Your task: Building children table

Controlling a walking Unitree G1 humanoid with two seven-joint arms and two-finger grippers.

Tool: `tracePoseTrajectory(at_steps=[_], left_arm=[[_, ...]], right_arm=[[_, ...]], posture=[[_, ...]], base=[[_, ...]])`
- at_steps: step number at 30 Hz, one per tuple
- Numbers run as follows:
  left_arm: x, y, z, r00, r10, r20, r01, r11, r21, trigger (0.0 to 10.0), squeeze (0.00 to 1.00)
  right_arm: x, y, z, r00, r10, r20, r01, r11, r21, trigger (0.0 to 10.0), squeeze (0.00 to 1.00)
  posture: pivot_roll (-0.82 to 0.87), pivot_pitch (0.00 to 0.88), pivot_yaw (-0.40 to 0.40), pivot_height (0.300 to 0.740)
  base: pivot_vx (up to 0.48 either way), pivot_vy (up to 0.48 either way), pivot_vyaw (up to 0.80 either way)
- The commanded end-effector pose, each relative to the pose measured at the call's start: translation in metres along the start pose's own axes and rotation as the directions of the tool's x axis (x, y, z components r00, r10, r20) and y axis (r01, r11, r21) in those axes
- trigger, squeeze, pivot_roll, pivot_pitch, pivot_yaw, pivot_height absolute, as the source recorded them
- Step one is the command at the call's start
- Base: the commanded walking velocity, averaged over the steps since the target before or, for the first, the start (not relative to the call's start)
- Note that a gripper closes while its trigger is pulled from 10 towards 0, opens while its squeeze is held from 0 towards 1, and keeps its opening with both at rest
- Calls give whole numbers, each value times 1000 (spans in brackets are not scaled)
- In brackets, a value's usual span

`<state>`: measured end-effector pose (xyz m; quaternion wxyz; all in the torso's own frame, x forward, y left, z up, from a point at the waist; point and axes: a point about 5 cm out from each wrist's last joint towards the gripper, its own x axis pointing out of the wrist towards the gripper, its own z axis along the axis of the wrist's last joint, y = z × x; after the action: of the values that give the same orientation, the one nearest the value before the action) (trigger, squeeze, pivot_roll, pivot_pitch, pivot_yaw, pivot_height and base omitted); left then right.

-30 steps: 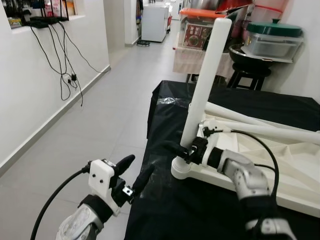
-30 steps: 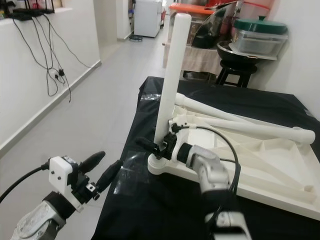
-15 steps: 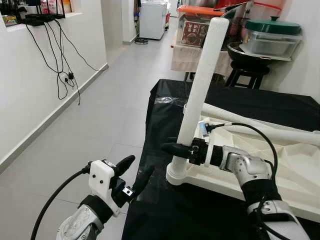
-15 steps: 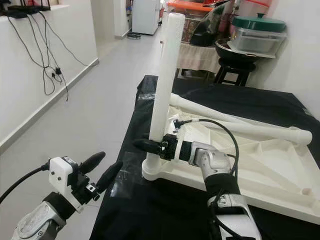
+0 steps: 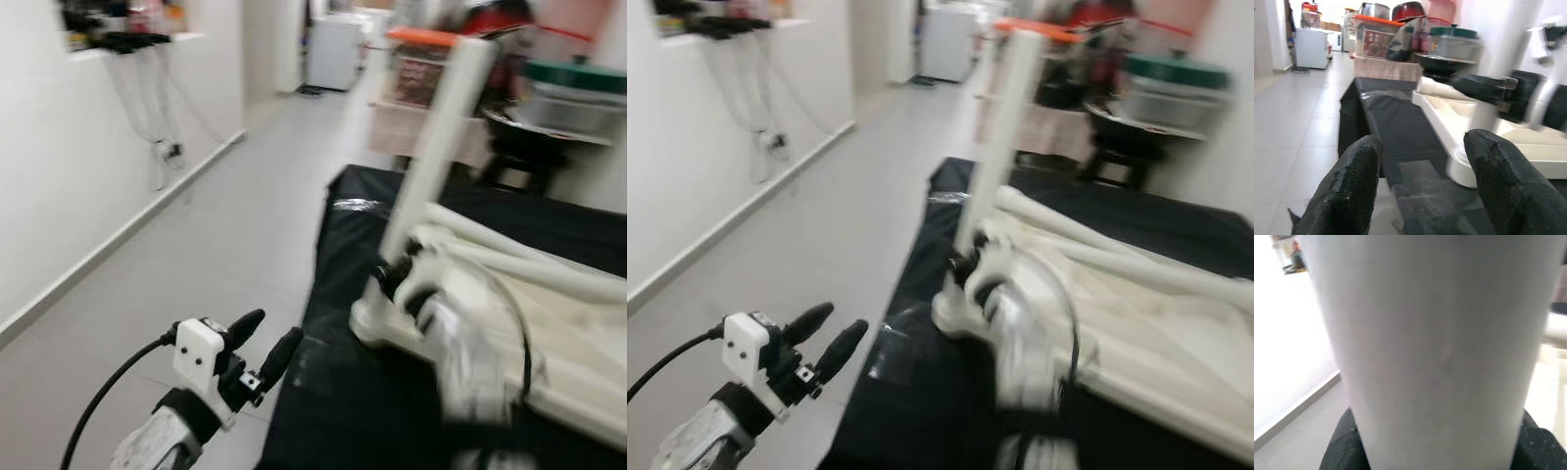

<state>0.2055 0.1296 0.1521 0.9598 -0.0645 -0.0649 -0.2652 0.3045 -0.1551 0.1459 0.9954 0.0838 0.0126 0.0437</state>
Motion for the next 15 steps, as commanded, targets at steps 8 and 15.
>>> tracePoseTrajectory(at_steps=[8, 15], left_arm=[[4, -2, 3, 1000, -27, 9, 27, 1000, 6, 10000, 0], [5, 2, 4, 1000, -20, 12, 20, 1000, 4, 10000, 0]], right_arm=[[4, -11, -7, 996, -74, -58, 73, 997, -14, 0, 0], [12, 6, -2, 968, 209, -141, -216, 976, -39, 10000, 1000]], posture=[[113, 0, -108, 740], [108, 0, -93, 740]], base=[[0, 0, 0], [0, 0, 0]])
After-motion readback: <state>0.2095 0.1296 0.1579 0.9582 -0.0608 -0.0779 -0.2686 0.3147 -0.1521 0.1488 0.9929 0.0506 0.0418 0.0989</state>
